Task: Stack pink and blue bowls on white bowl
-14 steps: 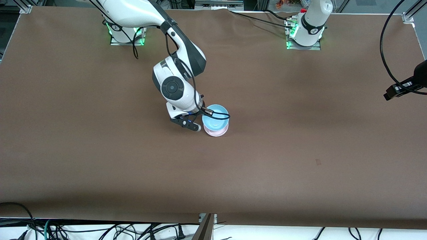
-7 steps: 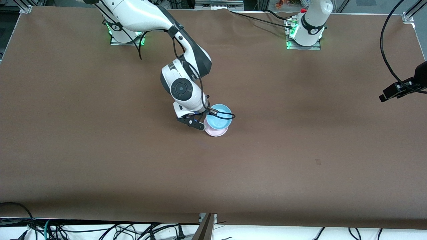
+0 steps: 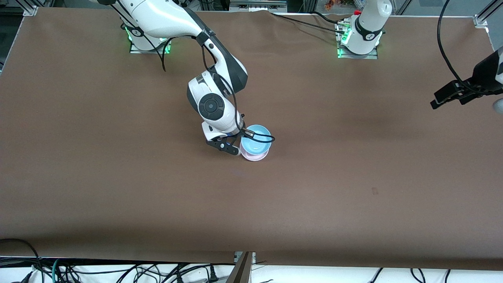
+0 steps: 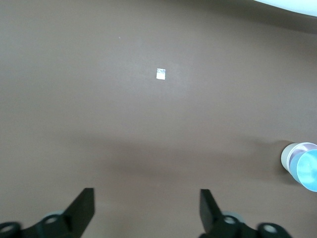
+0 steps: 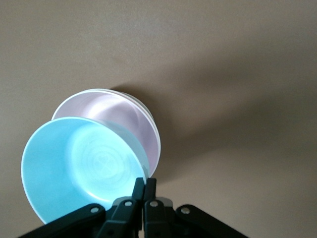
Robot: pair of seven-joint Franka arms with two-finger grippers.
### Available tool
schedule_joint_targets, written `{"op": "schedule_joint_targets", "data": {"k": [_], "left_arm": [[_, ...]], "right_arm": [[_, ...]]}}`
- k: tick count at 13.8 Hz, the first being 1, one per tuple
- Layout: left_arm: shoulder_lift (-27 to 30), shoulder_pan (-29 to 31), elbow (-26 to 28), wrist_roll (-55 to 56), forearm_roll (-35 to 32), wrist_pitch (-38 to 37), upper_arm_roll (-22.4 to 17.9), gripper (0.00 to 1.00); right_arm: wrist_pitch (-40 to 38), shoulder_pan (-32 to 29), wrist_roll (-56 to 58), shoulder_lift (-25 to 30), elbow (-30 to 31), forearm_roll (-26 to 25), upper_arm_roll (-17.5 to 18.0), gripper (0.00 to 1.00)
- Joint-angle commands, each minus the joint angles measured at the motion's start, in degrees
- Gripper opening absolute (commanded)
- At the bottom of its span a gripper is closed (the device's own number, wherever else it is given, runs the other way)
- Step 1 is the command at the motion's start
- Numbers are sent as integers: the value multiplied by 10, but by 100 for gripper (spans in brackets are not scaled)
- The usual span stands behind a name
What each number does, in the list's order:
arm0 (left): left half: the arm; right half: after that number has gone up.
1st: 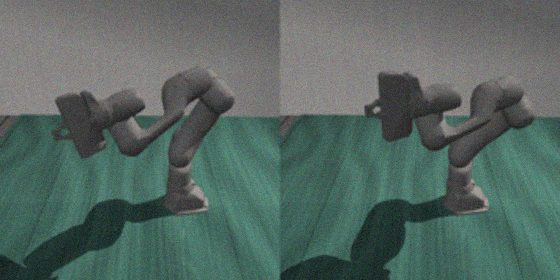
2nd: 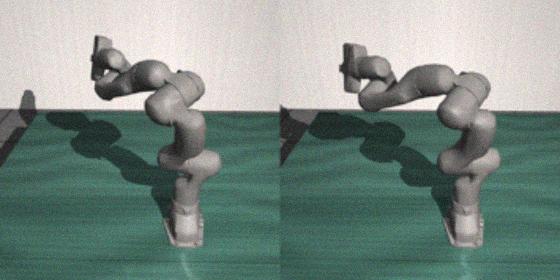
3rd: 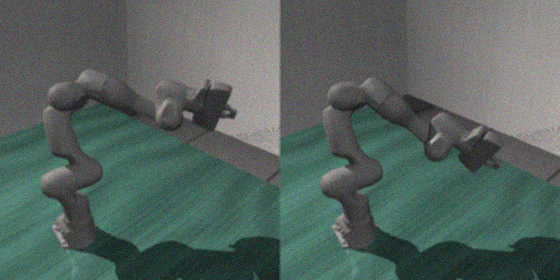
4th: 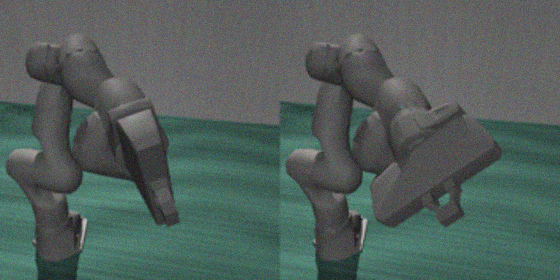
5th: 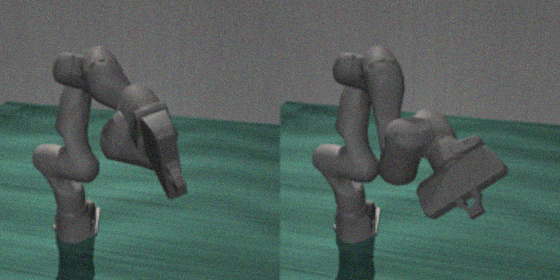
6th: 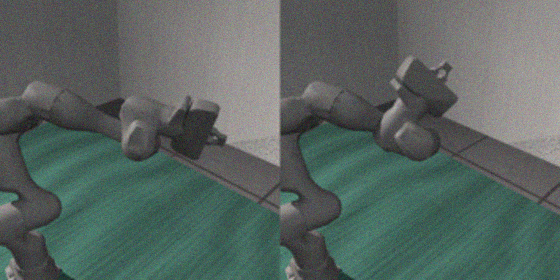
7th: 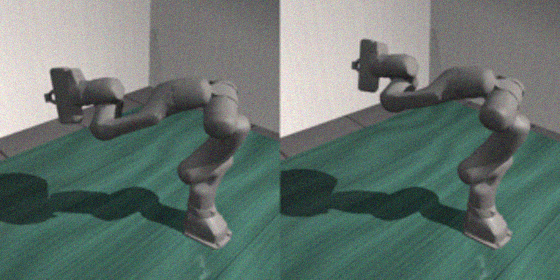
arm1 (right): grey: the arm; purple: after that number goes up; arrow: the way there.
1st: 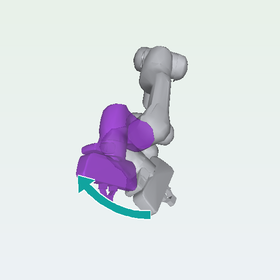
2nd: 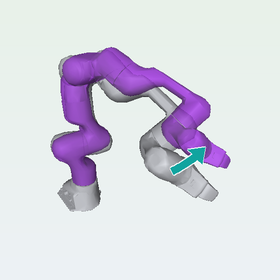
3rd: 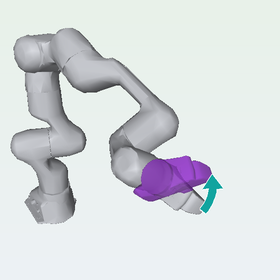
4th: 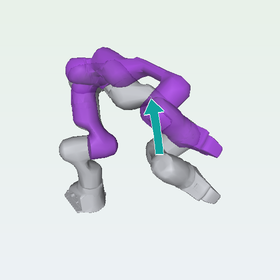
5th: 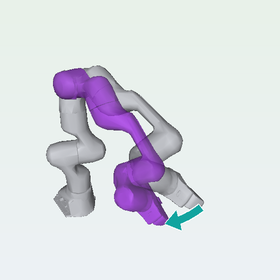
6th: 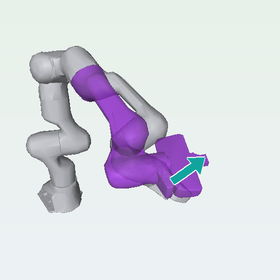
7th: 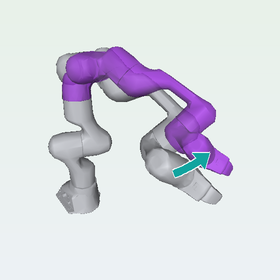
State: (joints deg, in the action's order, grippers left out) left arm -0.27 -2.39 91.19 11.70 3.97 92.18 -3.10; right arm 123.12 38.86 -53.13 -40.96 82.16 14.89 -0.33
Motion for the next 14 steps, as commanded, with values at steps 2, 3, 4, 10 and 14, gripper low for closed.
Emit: {"op": "schedule_joint_targets", "data": {"k": [2,3,4,10,14], "left_arm": [[15,-3,12,-17,-19,-11,3,100],[16,-2,12,-18,-31,-12,14,100],[19,-2,12,-19,-34,-12,19,100],[22,5,4,-118,-27,-26,14,100],[22,5,6,-83,-29,-24,20,100]], "right_arm": [[0,-2,14,-6,-13,-2,0,0],[0,-5,15,-6,-13,-1,-1,0],[0,-5,16,-6,-13,-2,-1,0],[39,-10,23,-25,-26,-1,-1,0],[33,-10,24,-22,-26,1,0,0]]}}
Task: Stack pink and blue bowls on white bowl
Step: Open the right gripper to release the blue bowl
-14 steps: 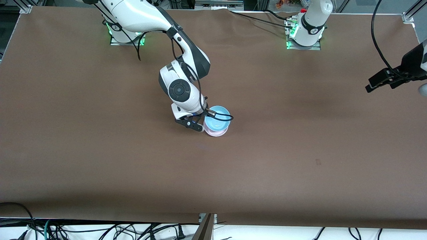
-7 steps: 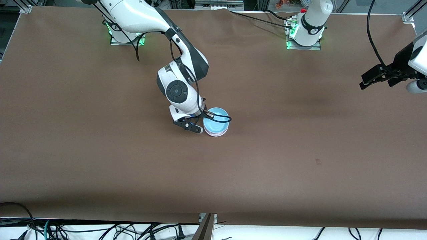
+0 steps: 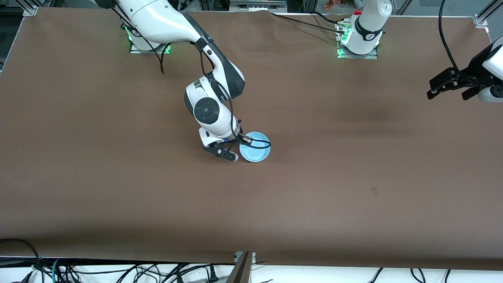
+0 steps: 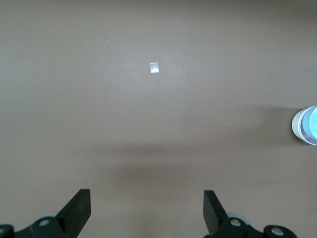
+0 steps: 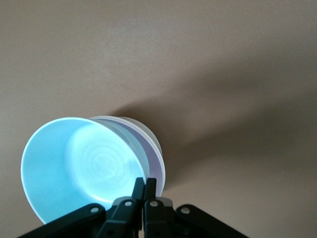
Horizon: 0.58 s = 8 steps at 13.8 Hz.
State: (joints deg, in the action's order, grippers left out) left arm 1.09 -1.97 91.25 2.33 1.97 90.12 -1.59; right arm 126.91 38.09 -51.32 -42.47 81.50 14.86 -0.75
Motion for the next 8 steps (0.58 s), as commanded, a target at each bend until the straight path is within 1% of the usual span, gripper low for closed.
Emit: {"op": "schedule_joint_targets", "data": {"k": [1,8], "left_arm": [[9,3,5,11,-8,-5,5,100],[10,4,4,11,-7,-15,6,100]], "right_arm": [[-5,-2,6,-5,-20,1,4,0],[-6,-2,11,-5,-14,-2,3,0]]}}
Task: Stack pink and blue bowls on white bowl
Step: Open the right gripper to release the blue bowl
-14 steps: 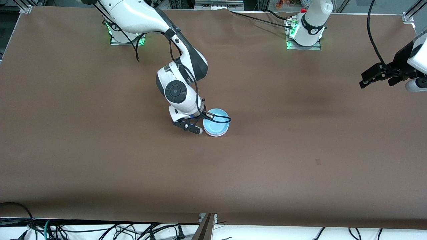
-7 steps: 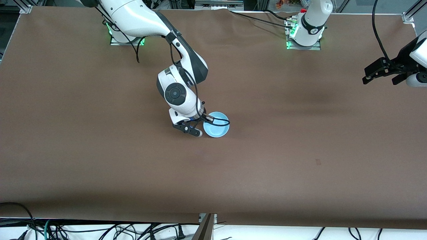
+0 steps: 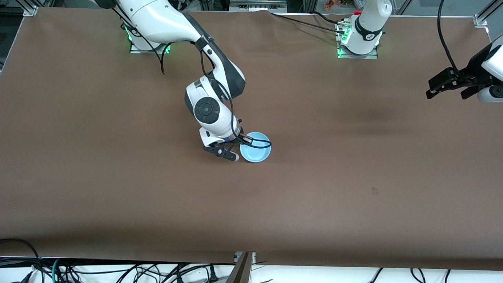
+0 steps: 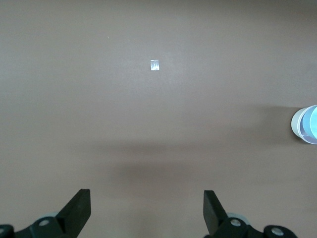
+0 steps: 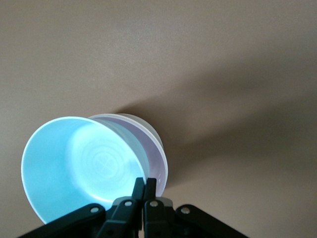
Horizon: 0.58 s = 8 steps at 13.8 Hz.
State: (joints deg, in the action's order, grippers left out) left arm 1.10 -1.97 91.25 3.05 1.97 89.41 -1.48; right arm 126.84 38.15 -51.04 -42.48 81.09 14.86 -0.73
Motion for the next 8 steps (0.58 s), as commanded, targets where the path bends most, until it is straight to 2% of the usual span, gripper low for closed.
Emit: {"op": "schedule_joint_targets", "data": {"k": [1,5,6,7,8], "left_arm": [[10,4,5,4,-7,-8,5,100],[9,4,4,4,-13,-7,5,100],[9,5,4,1,-13,-6,2,100],[9,8,4,-4,-13,-7,-1,100],[10,15,4,-5,-13,-7,0,100]], "right_arm": [[-5,-3,9,-5,-9,-2,3,0],[-5,-3,9,-8,-6,-3,3,0],[-5,-3,10,-8,-3,-3,3,10],[-5,-4,10,-8,-3,-3,3,30],[-5,-3,9,-8,-4,-3,3,64]]}}
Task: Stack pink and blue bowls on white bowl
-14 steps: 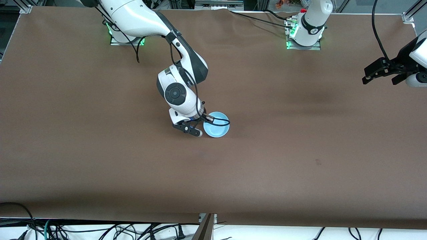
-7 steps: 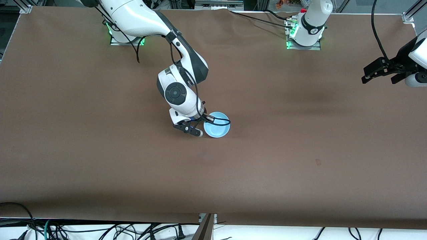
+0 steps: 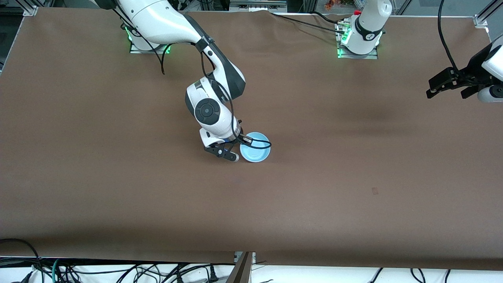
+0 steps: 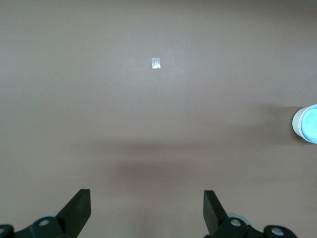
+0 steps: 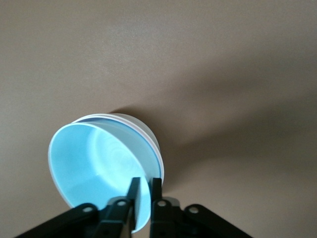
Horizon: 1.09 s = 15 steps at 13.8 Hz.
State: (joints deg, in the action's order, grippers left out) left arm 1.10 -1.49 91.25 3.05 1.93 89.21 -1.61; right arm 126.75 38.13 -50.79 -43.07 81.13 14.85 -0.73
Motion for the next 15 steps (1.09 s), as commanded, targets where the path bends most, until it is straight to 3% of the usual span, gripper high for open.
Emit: {"op": "schedule_joint_targets", "data": {"k": [1,2,6,8,12,15], "left_arm": [[10,12,4,-5,-12,-5,2,100],[10,12,4,-5,-12,-5,2,100],[9,11,6,-5,-12,-5,6,100],[9,12,5,-5,-12,-5,6,100],[9,12,5,-5,-12,-5,4,100],[9,12,5,-5,-12,-5,4,100]], "right_arm": [[-4,-2,6,0,-4,-3,3,85],[-4,-3,10,1,-7,-3,2,99],[-36,-17,9,26,-11,-15,-4,100],[-53,-26,37,57,-11,-35,-36,100],[-158,-95,122,147,-11,-33,-52,100],[-290,-108,201,232,-5,-30,-106,100]]}}
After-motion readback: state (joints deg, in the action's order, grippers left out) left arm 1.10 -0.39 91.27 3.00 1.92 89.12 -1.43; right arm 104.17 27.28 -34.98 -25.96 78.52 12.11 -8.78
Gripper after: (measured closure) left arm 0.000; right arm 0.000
